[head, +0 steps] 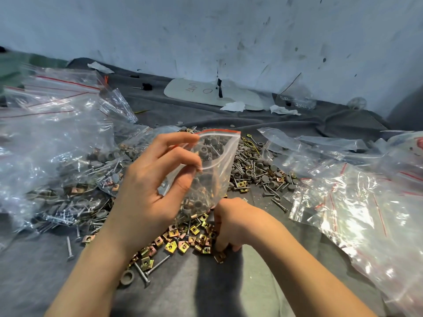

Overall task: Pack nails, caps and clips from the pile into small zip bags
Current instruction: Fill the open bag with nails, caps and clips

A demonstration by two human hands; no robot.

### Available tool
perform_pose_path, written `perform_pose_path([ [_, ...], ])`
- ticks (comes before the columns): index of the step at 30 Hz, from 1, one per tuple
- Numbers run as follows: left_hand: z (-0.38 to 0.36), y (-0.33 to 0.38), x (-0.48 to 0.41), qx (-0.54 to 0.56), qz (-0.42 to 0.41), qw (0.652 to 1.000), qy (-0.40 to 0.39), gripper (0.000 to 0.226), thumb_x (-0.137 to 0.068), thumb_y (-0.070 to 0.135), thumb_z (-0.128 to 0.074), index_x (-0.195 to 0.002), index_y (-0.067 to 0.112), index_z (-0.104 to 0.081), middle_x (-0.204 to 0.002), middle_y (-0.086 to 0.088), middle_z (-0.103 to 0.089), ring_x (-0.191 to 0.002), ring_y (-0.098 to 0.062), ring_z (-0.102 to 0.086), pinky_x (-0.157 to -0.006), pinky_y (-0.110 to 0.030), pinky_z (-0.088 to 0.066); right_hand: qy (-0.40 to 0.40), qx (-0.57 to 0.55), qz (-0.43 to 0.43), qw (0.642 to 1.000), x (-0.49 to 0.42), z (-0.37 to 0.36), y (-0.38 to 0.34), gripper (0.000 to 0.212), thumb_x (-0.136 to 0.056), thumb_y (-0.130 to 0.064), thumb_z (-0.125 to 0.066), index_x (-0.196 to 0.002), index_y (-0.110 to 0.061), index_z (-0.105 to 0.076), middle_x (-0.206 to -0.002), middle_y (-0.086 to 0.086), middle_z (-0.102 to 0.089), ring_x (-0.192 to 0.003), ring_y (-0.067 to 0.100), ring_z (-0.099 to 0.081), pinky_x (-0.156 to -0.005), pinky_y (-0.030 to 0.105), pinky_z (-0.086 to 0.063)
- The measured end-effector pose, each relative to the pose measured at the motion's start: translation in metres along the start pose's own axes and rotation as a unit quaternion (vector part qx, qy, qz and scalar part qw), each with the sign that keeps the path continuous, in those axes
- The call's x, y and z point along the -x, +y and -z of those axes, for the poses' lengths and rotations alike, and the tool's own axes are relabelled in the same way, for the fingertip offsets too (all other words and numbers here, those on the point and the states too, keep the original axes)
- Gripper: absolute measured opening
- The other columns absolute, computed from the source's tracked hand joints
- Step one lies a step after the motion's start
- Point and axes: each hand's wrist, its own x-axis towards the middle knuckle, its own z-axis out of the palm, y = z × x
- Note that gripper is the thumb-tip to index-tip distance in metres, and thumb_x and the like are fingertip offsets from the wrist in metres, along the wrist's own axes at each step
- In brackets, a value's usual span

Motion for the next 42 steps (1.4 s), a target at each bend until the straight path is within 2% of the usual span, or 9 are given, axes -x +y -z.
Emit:
perform_pose_path([
  [11, 0.001, 0.002, -0.001, -0.002, 0.0, 1.0, 0.0, 0.019, -0.09, 0.026, -0.05, -0.09, 0.014, -0.065, -0.125, 0.002, -0.057, -0.12, -0.014, -0.057, -0.097, -0.036, -0.05, 0.144, -0.155, 0.025, 0.977, 0.011, 0.028, 0.021, 0.006, -0.082, -0.013, -0.066, -0.08, -0.01, -0.063, -0.072, 0.002, -0.063, -0.059, 0.01, -0.06, -0.056, 0.019, -0.055],
  [13, -0.001, 0.004, -0.002, 0.006, -0.005, 1.0, -0.012, 0.018, -0.09, 0.024, -0.051, -0.09, 0.013, -0.065, -0.125, 0.0, -0.057, -0.119, -0.015, -0.057, -0.097, -0.035, -0.049, 0.27, -0.208, 0.042, 0.939, 0.019, 0.036, 0.027, 0.008, -0.08, -0.016, -0.068, -0.074, -0.016, -0.064, -0.063, -0.005, -0.061, -0.052, 0.003, -0.053, -0.044, 0.009, -0.043],
  [16, -0.004, 0.008, -0.002, -0.006, -0.024, 0.999, -0.03, 0.016, -0.089, 0.021, -0.051, -0.089, 0.014, -0.065, -0.125, -0.001, -0.057, -0.119, -0.012, -0.057, -0.097, -0.023, -0.045, 0.481, -0.326, 0.119, 0.805, 0.035, 0.044, 0.027, 0.009, -0.074, -0.016, -0.069, -0.068, -0.021, -0.065, -0.053, -0.012, -0.059, -0.047, -0.002, -0.05, -0.045, 0.008, -0.035],
  [19, -0.008, 0.011, -0.001, -0.011, -0.039, 0.998, -0.052, 0.016, -0.088, 0.02, -0.051, -0.09, 0.013, -0.066, -0.127, -0.001, -0.056, -0.119, -0.013, -0.056, -0.098, -0.017, -0.041, 0.553, -0.369, 0.275, 0.694, 0.054, 0.046, 0.012, 0.011, -0.077, -0.011, -0.069, -0.073, -0.02, -0.063, -0.062, -0.011, -0.059, -0.054, 0.002, -0.049, -0.051, 0.016, -0.039],
  [23, -0.011, 0.013, -0.001, 0.003, -0.049, 0.997, -0.066, 0.017, -0.087, 0.018, -0.052, -0.091, 0.009, -0.066, -0.13, -0.003, -0.055, -0.122, -0.017, -0.055, -0.102, -0.025, -0.044, 0.551, -0.263, 0.32, 0.725, 0.058, 0.041, 0.001, 0.005, -0.082, -0.018, -0.071, -0.079, -0.015, -0.067, -0.076, -0.004, -0.063, -0.06, 0.005, -0.053, -0.055, 0.016, -0.039],
  [28, -0.011, 0.012, 0.0, 0.01, -0.036, 0.998, -0.04, 0.015, -0.089, 0.018, -0.051, -0.091, 0.015, -0.065, -0.127, -0.004, -0.056, -0.12, -0.011, -0.055, -0.098, -0.016, -0.04, 0.615, -0.357, 0.216, 0.669, 0.036, 0.051, 0.033, 0.016, -0.087, -0.034, -0.063, -0.073, -0.027, -0.064, -0.066, -0.011, -0.061, -0.057, 0.002, -0.051, -0.056, 0.019, -0.038],
  [30, -0.011, 0.011, 0.0, 0.008, -0.03, 0.999, -0.032, 0.015, -0.089, 0.019, -0.051, -0.09, 0.013, -0.065, -0.126, -0.003, -0.056, -0.119, -0.012, -0.055, -0.098, -0.016, -0.04, 0.607, -0.317, 0.101, 0.722, 0.013, 0.051, 0.057, 0.019, -0.087, -0.028, -0.062, -0.068, -0.028, -0.06, -0.069, -0.012, -0.064, -0.061, 0.0, -0.054, -0.061, 0.023, -0.042],
  [35, -0.008, 0.01, 0.0, 0.006, -0.022, 0.999, -0.025, 0.015, -0.09, 0.022, -0.051, -0.09, 0.015, -0.064, -0.126, 0.0, -0.057, -0.119, -0.015, -0.056, -0.097, -0.021, -0.044, 0.35, -0.194, -0.133, 0.907, -0.039, 0.021, 0.109, 0.024, -0.079, -0.001, -0.059, -0.097, -0.014, -0.068, -0.093, 0.012, -0.069, -0.081, 0.025, -0.06, -0.062, 0.024, -0.042],
  [42, -0.006, 0.009, 0.0, 0.007, -0.02, 0.999, -0.025, 0.015, -0.09, 0.024, -0.051, -0.091, 0.018, -0.064, -0.126, 0.003, -0.056, -0.119, -0.013, -0.056, -0.099, -0.022, -0.044, 0.321, -0.158, -0.156, 0.921, -0.051, 0.015, 0.107, 0.027, -0.079, 0.001, -0.059, -0.09, -0.023, -0.059, -0.091, 0.009, -0.061, -0.087, 0.028, -0.06, -0.071, 0.029, -0.047],
])
